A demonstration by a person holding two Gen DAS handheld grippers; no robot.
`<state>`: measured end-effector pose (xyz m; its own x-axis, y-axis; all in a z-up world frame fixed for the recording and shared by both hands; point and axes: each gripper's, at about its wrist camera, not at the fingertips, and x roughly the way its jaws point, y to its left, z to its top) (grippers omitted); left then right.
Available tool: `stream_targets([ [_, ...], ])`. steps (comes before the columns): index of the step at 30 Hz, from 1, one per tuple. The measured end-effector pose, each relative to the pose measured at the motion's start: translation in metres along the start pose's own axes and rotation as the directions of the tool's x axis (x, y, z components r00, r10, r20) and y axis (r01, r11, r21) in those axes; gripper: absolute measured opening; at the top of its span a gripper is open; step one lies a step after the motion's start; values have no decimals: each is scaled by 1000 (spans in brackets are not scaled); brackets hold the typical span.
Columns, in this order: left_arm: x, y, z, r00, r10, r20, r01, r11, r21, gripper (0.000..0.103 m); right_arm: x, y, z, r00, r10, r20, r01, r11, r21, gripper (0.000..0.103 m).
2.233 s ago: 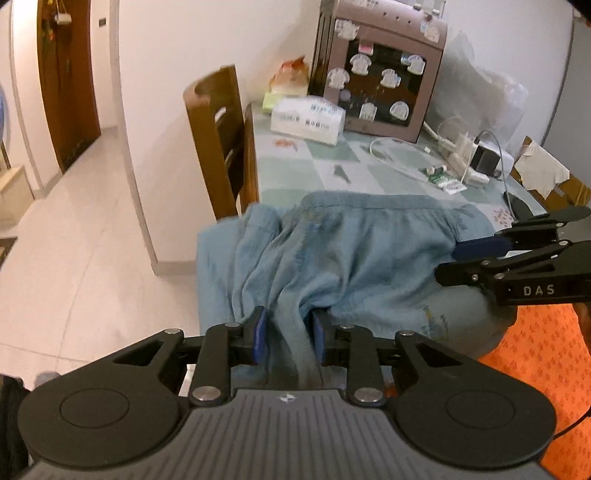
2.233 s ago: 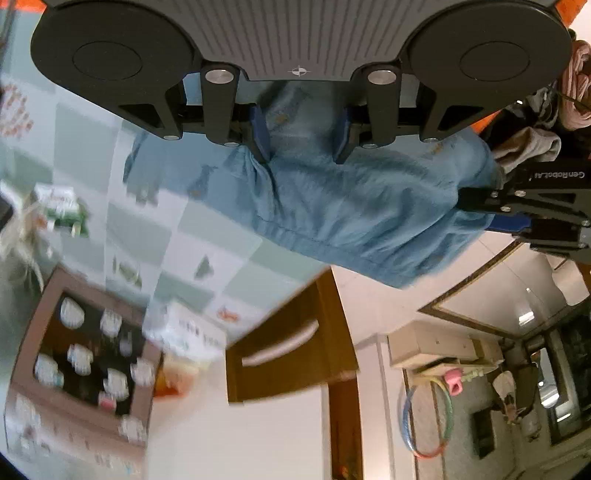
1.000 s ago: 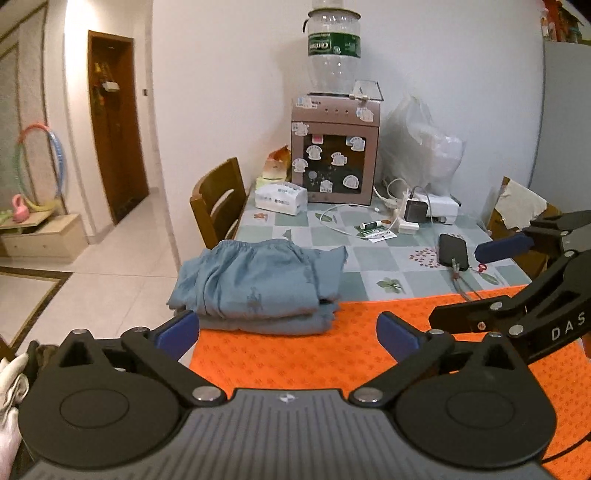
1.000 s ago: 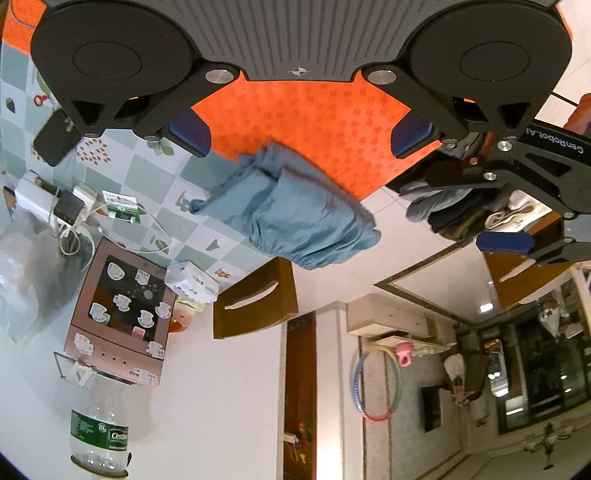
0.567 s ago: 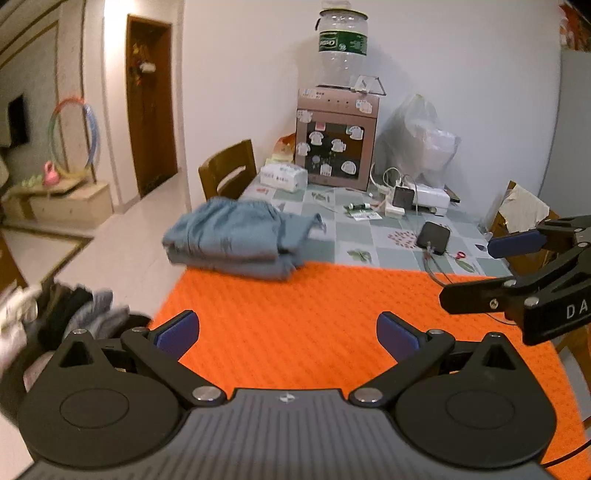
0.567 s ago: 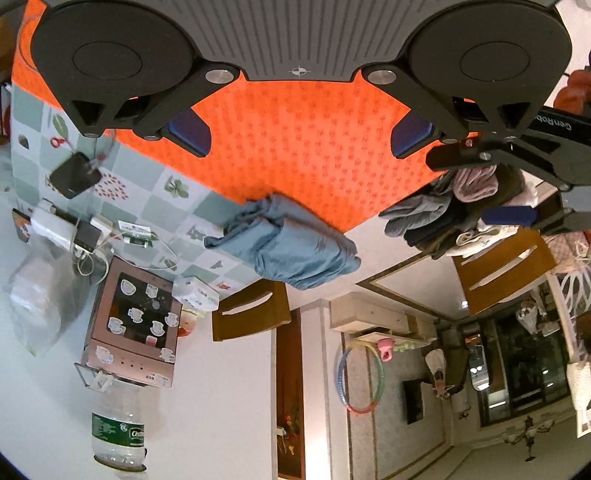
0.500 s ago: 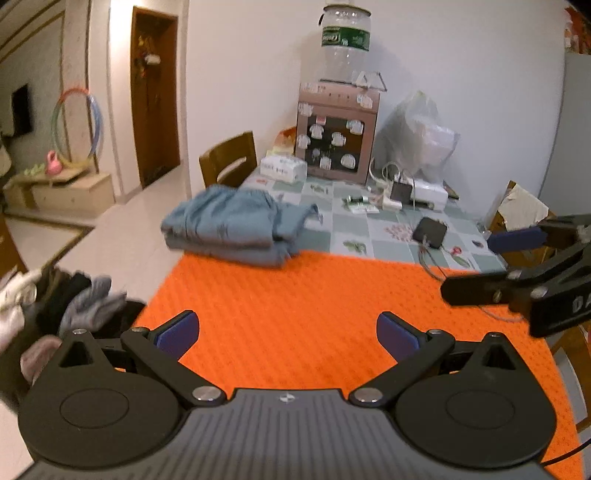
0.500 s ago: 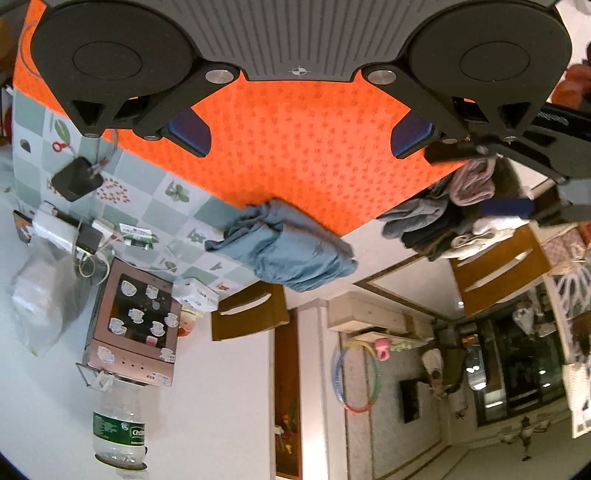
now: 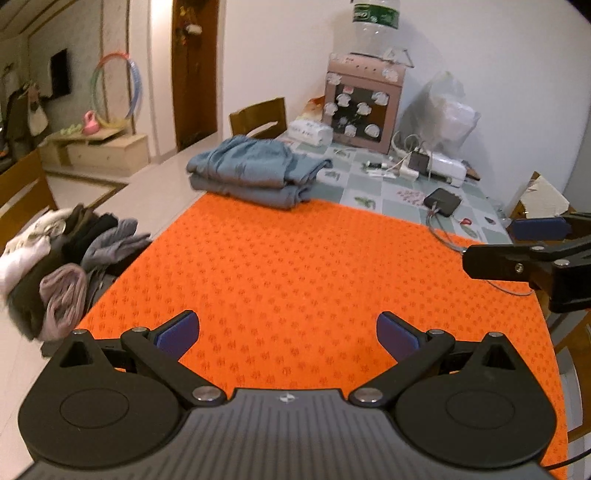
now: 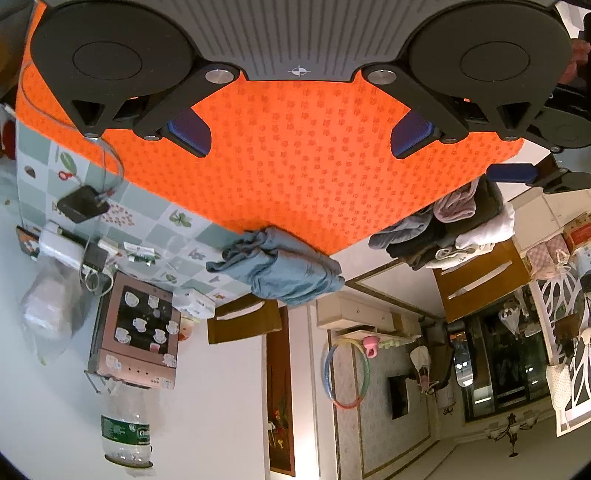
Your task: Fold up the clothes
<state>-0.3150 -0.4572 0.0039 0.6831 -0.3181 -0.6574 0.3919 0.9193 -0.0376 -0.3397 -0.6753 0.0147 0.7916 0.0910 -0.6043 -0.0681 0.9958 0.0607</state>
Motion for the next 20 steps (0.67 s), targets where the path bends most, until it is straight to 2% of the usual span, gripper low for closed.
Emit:
stream_targets([
  [10, -11, -10, -7, 996, 93, -6, -93, 996, -13, 103, -1, -6, -25, 1000, -19, -13, 20, 999, 34, 103],
  [15, -7, -6, -5, 993, 120, -14, -120, 992, -29, 103, -3, -6, -38, 993, -119, 9, 118, 991, 70, 103],
  [20, -3, -2, -5, 992, 124, -28, -125, 991, -38, 103, 0, -4, -48, 990, -141, -26, 142, 985, 94, 103],
])
